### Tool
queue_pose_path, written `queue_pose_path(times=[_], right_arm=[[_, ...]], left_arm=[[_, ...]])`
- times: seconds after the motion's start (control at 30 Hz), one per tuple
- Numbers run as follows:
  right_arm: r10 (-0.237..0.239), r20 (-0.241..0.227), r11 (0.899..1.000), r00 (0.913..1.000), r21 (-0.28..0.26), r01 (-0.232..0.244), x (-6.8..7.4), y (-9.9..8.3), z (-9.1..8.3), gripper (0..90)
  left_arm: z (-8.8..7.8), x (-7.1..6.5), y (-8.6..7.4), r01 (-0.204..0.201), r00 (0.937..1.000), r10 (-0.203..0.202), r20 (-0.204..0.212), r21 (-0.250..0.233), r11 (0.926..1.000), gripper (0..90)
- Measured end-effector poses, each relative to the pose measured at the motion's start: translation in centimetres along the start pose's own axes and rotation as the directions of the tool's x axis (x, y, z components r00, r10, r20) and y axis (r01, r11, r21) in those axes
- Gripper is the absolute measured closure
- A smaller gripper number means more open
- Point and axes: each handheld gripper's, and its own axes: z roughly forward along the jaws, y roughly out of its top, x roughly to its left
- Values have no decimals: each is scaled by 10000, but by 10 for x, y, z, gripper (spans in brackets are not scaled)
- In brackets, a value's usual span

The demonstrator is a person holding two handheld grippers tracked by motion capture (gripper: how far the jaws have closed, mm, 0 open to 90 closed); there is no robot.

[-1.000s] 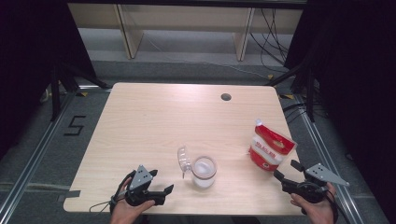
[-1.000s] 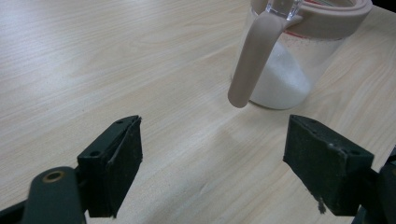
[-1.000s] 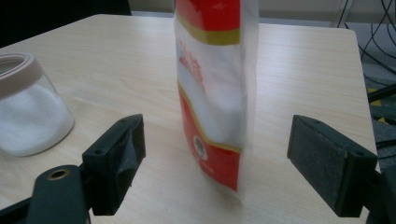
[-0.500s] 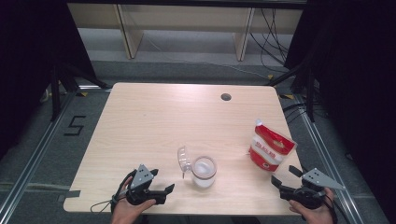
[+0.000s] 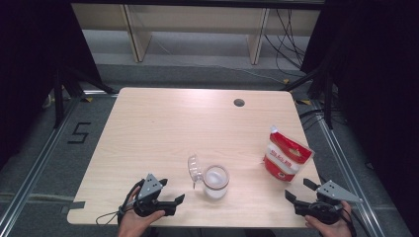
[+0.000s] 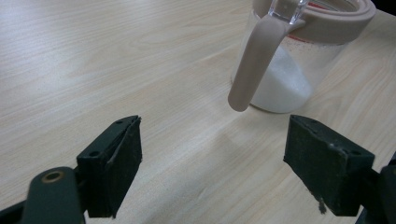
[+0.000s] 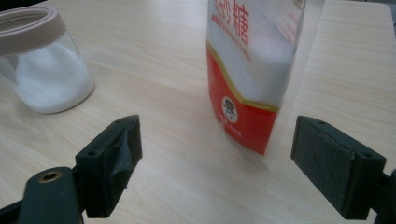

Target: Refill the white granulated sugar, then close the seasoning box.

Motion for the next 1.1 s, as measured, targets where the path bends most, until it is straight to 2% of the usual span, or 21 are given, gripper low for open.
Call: queue_pose_path(times=[0.2, 0.37, 0.4, 0.47, 0.5, 0.53, 0.6, 0.63, 0.73, 0.83, 0.87, 0.93, 0.97, 1.0, 1.03, 1.07, 1.1], right_arm=[[24, -40, 9999, 10000, 152, -24, 2, -1, 1, 168], [-69, -151, 9997, 9999, 238, 73, 4, -1, 3, 164], [-212, -229, 9991, 9995, 369, 220, 3, -1, 4, 164], [298, -269, 9981, 9992, 543, -283, 7, -2, 3, 164], [158, -250, 9987, 9996, 480, -146, 6, -2, 4, 164], [392, -324, 9985, 9987, 387, -380, 8, -2, 4, 164], [282, -284, 9984, 9992, 508, -267, 7, -2, 3, 164], [-184, -301, 9990, 9994, 412, 197, 3, -2, 4, 164], [-93, -277, 9990, 9996, 432, 105, 3, -2, 4, 165], [-36, -225, 9990, 9997, 447, 46, 4, -2, 3, 165], [-61, -261, 9990, 9996, 446, 72, 4, -2, 3, 165], [-115, -242, 9990, 9996, 440, 125, 6, -2, 4, 167], [-209, -254, 9990, 9995, 401, 219, 5, -2, 4, 167], [-104, -267, 9989, 9996, 446, 116, 7, -2, 4, 167], [-199, -255, 9989, 9995, 419, 209, 6, -2, 4, 167], [-192, -229, 9991, 9996, 363, 200, 6, -2, 4, 167], [-200, -218, 9991, 9996, 364, 207, 6, -2, 4, 167]], left_arm=[[1, 0, 0, 28, 10000, -28, 48, -69, 10000, 186], [0, 0, 0, -22, 10000, 22, 52, -30, 10000, 186], [0, -1, 0, -50, 10000, 51, 78, -119, 9999, 186], [0, -1, 0, 88, 9999, -88, 63, -137, 9999, 186], [0, 0, 0, 10, 10000, -10, 47, -53, 10000, 186], [0, 0, 0, 55, 10000, -55, -18, -35, 10000, 186], [1, 0, 1, 85, 9999, -84, 79, -61, 9999, 186], [1, 1, 1, 108, 9998, -106, 178, -96, 9999, 186], [1, 1, 2, 240, 9994, -236, 269, -146, 9996, 187], [0, 0, 3, 353, 9992, -349, 182, -222, 9991, 191], [-1, 1, 3, 242, 9994, -238, 260, -181, 9995, 195], [-3, 1, 5, 67, 9996, -60, 272, -246, 9997, 225], [-4, 0, 5, 272, 9993, -264, 252, -339, 9991, 246], [-4, 0, 6, 318, 9990, -308, 317, -319, 9990, 267], [-5, 0, 7, 406, 9987, -395, 314, -362, 9985, 282], [-6, 1, 8, 273, 9990, -261, 350, -356, 9990, 305], [-6, 0, 9, 505, 9982, -490, 333, -456, 9977, 340]])
